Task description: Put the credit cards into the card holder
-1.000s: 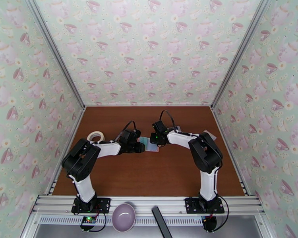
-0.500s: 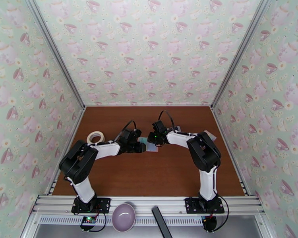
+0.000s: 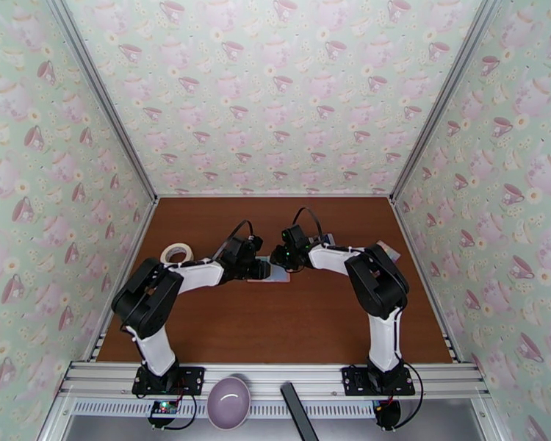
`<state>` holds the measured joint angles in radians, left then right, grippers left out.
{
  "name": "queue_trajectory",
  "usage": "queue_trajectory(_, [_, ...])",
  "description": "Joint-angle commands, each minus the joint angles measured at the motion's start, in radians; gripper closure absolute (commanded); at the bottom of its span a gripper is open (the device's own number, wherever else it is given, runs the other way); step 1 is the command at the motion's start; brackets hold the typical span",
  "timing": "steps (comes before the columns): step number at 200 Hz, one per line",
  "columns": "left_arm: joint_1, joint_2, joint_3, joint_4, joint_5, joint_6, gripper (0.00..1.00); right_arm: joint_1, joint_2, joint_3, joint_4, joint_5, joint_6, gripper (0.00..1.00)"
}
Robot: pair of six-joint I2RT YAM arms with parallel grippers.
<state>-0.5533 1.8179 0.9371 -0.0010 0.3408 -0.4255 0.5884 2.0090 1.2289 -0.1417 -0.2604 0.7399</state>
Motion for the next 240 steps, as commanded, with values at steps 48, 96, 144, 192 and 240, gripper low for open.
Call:
queue_trajectory(48, [-0.009,0.046,-0.008,0.044,-0.017,-0.012,0.58,-0.001,0.019,-0.045,0.060,-0.063,0.061,0.78])
queue_trajectory(96, [-0.024,0.067,0.025,-0.032,-0.075,0.003,0.56,-0.001,0.010,-0.063,0.083,-0.074,0.080,0.78])
queue_trajectory(144, [-0.039,0.105,0.043,-0.131,-0.168,0.015,0.75,-0.011,0.009,-0.074,0.120,-0.102,0.106,0.78])
queue_trajectory(192, [-0.043,0.159,0.029,-0.140,-0.190,0.006,0.87,-0.019,-0.018,-0.079,0.137,-0.123,0.120,0.78])
queue_trajectory(240, [-0.044,0.169,0.005,-0.123,-0.192,-0.008,0.92,-0.025,-0.066,-0.075,0.120,-0.125,0.115,0.75])
